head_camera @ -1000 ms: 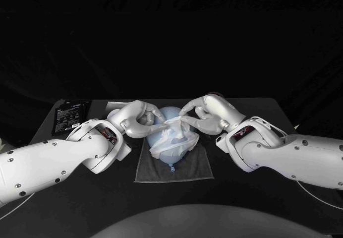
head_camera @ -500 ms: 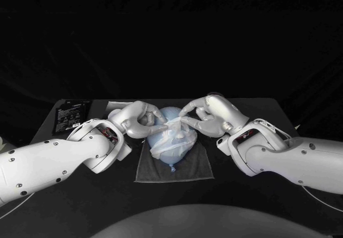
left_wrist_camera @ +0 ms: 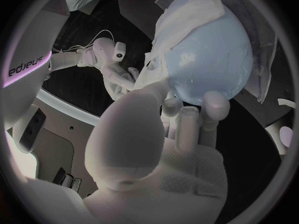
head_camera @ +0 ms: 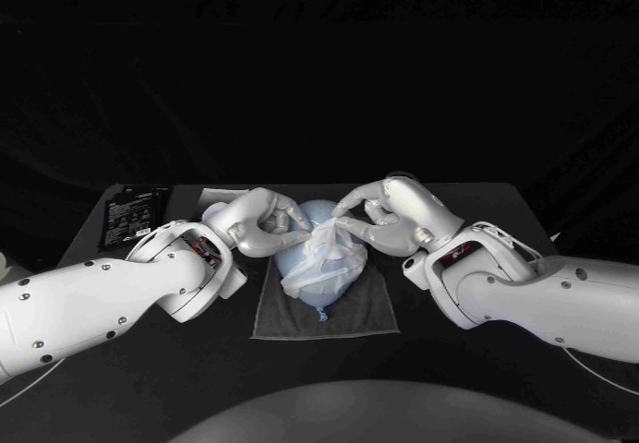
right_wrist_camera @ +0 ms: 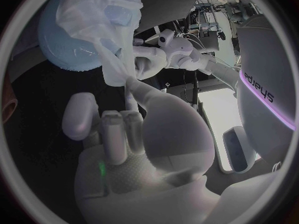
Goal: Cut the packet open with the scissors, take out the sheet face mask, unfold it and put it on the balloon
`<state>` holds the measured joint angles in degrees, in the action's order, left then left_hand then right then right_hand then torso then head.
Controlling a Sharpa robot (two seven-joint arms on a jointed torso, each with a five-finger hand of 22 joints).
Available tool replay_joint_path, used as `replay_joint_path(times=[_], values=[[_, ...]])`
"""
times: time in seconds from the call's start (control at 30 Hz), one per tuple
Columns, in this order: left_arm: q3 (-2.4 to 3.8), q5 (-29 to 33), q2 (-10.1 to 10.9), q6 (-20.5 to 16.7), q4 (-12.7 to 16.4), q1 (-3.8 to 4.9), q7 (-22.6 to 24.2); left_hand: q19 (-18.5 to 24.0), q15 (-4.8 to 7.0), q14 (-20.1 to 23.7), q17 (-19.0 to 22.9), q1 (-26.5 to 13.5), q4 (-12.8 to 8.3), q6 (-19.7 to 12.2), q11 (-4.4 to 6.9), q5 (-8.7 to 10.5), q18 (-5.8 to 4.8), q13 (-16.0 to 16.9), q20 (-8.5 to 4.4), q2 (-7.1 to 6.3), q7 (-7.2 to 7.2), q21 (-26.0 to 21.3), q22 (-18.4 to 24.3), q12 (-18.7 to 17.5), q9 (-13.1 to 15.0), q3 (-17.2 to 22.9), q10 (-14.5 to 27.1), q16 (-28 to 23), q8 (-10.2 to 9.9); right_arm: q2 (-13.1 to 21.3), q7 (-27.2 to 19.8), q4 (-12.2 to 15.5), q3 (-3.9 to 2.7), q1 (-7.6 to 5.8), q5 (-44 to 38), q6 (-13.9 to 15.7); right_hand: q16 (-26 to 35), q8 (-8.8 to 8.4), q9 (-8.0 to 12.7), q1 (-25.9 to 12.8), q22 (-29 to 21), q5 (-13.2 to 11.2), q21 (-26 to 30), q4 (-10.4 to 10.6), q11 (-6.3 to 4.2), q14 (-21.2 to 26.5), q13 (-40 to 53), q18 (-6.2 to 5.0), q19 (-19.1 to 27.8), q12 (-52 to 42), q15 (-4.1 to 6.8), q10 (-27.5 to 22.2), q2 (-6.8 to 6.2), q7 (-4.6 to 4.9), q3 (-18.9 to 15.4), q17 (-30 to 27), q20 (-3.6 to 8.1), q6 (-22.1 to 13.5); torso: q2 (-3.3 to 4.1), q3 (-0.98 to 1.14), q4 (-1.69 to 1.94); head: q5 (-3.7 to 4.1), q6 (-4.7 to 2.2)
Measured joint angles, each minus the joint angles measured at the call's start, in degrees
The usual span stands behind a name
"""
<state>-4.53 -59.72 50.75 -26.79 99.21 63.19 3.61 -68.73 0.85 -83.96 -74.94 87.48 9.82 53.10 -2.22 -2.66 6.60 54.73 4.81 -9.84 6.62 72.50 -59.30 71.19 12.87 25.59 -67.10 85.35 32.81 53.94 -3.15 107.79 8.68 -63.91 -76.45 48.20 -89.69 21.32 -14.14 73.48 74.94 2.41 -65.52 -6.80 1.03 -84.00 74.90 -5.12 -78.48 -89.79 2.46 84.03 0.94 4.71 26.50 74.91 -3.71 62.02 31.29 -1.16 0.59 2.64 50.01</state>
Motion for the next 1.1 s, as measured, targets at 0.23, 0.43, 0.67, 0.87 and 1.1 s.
replay_joint_path(times=[0.23, 0.43, 0.67, 0.87, 1.1], values=[[0.0, 0.0, 0.0, 0.49, -0.04, 0.0, 1.07, -0.39, 0.38, 0.01, 0.0, 0.34, -1.06, 1.92, 0.38, 0.02, 0.0, 1.59, -0.39, 0.33, -0.3, 0.68, -0.84, 0.67, -0.08, 2.77, -1.17, 0.29, 0.59, 0.07, -0.03, -0.26, 0.0, 0.0, -0.12, 0.21, -0.11, -0.02, -0.05, -0.06, -0.02, -0.01, 0.0, 0.01, 0.0, 0.0, 0.02, 0.3, 0.0, 0.06, 0.0, 0.0, -0.06, 0.11, 0.01, 0.01, 0.0, 0.09, -0.03, 0.03, -0.02, -0.01, 0.0], [-0.02, 0.12, 0.0, 0.7, -0.12, 0.0, 1.99, -0.59, 0.49, -0.1, 0.0, -1.44, -1.31, 1.81, 0.34, 0.03, 0.0, 2.04, -0.6, -0.3, -0.22, 0.84, -1.21, 0.69, -0.03, 3.48, -1.78, 0.29, 0.38, 0.28, -0.28, 0.34, 0.0, 0.0, -0.18, 0.56, -0.11, -0.04, -0.09, -0.21, -0.04, 0.25, -0.27, 0.01, 0.0, 0.01, 0.04, 0.31, -0.21, 0.09, -0.01, 0.0, -0.22, 0.13, 0.01, 0.04, 0.21, 0.07, -0.01, 0.04, -0.05, 0.04, 0.0], [-0.03, 0.68, 0.09, 0.74, -0.11, -0.02, 2.78, -0.53, -0.75, -0.12, 0.0, -9.99, 3.03, -3.78, -1.54, 0.01, -0.01, 1.38, 0.38, -5.8, 1.87, 0.84, -0.91, 0.72, -2.11, -3.41, -0.88, 0.29, -3.79, 0.5, -0.69, 0.75, -0.02, 0.0, -0.21, 0.71, -0.11, 0.2, -0.38, -0.34, -0.03, 0.26, -0.27, 0.01, 0.0, 0.01, 0.05, 0.32, -0.21, 0.11, -0.02, 0.0, -0.35, 0.0, 0.0, 0.04, 0.21, 0.2, -0.04, 0.03, -0.04, 0.05, 0.0], [-0.03, 1.35, 0.2, 0.7, 0.1, -0.02, 3.6, -0.48, -1.29, 0.01, 0.0, -9.9, 4.78, -5.21, -2.05, 0.01, -0.01, 1.9, 1.17, -5.61, 2.5, 0.83, -0.9, 1.54, -2.88, -9.14, -0.37, 0.29, -4.79, 0.58, -0.87, 0.82, -0.02, -0.01, -0.23, 0.71, -0.07, 0.2, -0.41, -0.33, -0.01, 0.25, -0.27, 0.01, 0.0, 0.09, 0.03, 0.32, -0.21, -0.01, -0.09, 0.0, -0.34, -0.01, 0.0, 0.04, 0.21, 0.19, -0.06, -0.01, 0.0, -0.03, 0.0], [-0.03, 2.03, 0.26, 0.69, 0.45, -0.03, 4.66, -0.47, -1.28, 0.01, 0.0, -7.24, 5.66, -5.21, -2.22, 0.01, -0.01, 2.39, 1.17, -2.94, 2.5, 0.83, -0.9, 2.01, -3.13, -12.88, -0.55, 0.28, -4.79, 0.61, -0.98, 0.87, -0.02, -0.01, -0.26, 0.71, 0.01, 0.19, -0.42, -0.25, 0.0, 0.24, -0.27, 0.0, 0.0, 0.09, 0.0, 0.33, -0.21, -0.01, -0.1, 0.0, -0.26, -0.01, -0.01, 0.0, 0.21, 0.17, -0.02, -0.01, 0.03, -0.08, 0.0]])
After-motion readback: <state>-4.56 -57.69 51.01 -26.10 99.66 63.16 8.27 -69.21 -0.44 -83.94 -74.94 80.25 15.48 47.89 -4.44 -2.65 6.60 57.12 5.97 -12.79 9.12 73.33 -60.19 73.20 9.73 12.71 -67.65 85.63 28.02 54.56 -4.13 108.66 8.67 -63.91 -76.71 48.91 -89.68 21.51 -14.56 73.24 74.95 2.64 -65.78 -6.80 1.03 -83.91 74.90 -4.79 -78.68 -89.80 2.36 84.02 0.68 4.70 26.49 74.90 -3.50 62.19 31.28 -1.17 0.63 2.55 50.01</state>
